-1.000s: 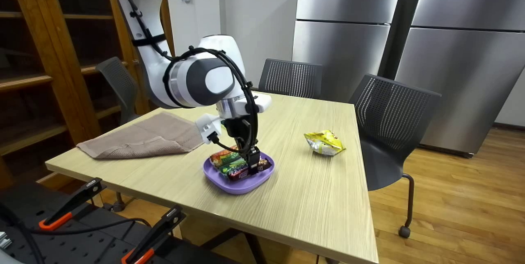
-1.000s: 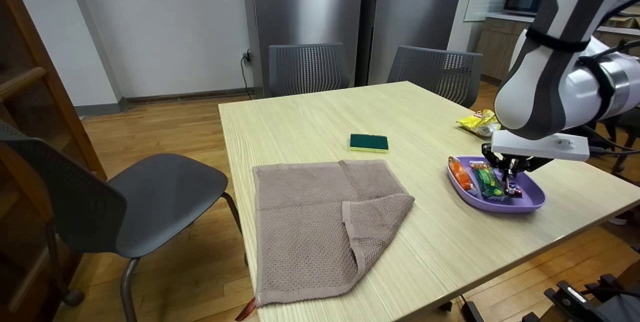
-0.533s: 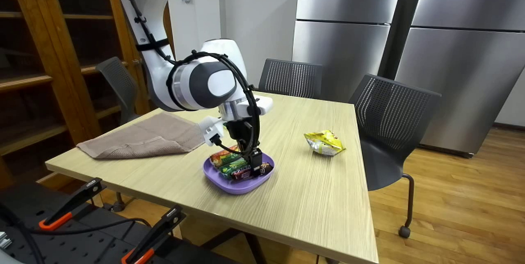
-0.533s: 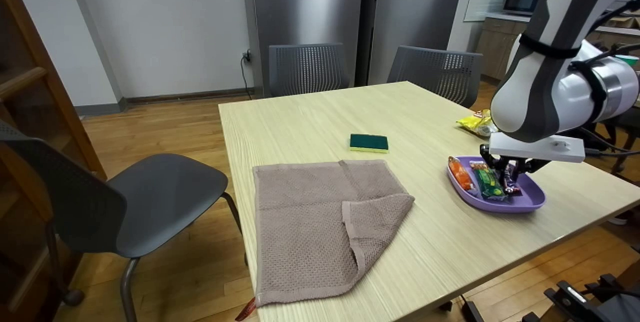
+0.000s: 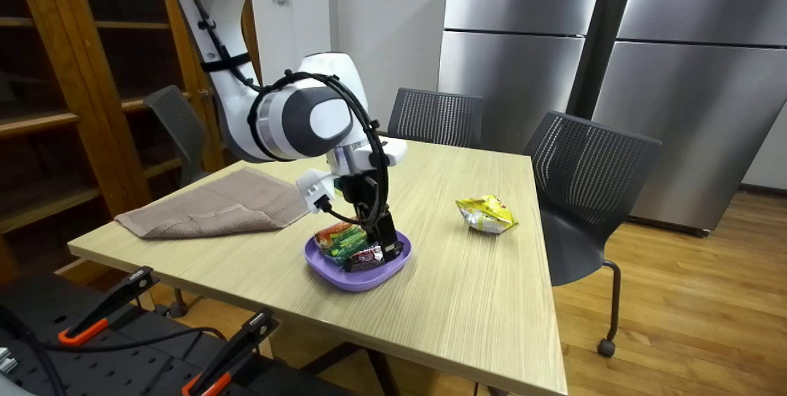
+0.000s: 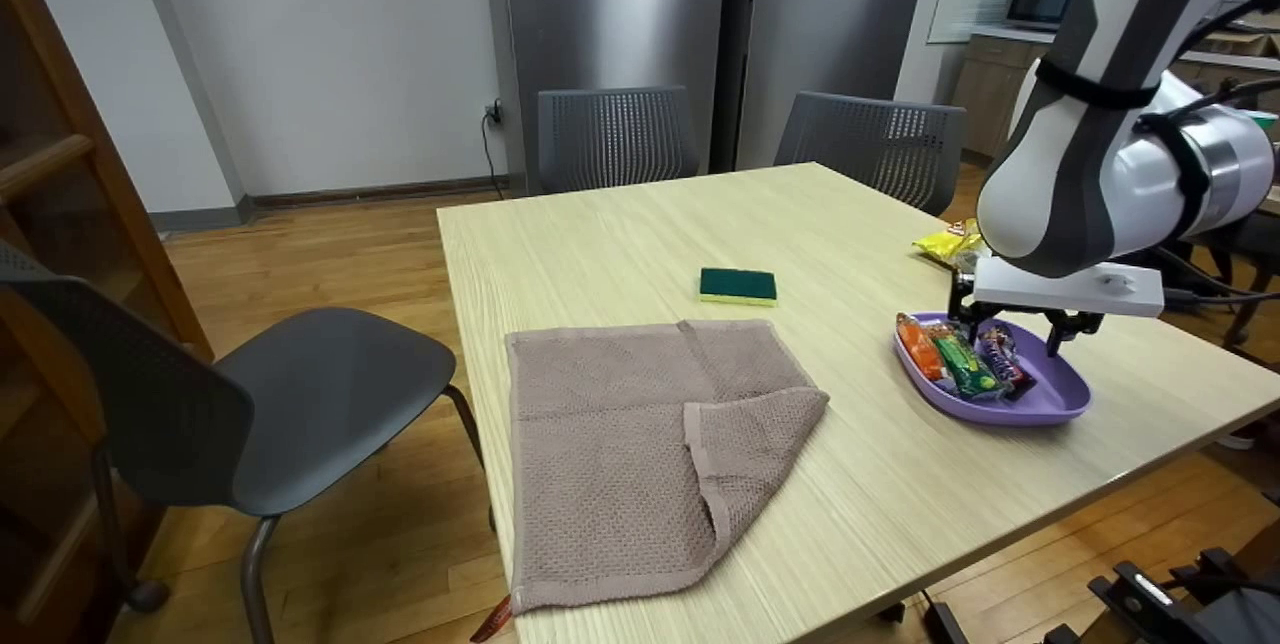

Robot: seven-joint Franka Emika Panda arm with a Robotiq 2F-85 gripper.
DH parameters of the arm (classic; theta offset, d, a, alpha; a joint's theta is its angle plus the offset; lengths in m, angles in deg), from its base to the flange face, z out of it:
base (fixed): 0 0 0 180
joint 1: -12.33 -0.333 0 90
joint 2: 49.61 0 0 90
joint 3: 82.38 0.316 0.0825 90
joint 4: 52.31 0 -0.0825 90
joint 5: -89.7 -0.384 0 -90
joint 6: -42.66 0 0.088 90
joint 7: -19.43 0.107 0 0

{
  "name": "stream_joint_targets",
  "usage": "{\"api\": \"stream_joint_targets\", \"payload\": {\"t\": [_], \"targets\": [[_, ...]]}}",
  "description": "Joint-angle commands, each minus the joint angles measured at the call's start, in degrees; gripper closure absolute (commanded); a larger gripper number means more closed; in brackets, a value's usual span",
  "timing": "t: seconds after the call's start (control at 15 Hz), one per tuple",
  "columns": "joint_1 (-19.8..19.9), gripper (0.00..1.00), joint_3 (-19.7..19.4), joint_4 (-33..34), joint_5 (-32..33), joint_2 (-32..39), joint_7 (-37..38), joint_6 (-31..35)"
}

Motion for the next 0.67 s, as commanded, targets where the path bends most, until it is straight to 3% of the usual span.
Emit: {"api": "stream_joint_targets", "payload": {"t": [0.0,0.6], "targets": [[-3.6,0.0,-2.2,-2.4,-1.2,-3.7,-1.2,-0.1],[-16.3,0.0,-8.0,-5.6,-1.6,-6.4,1.4,0.0]]}}
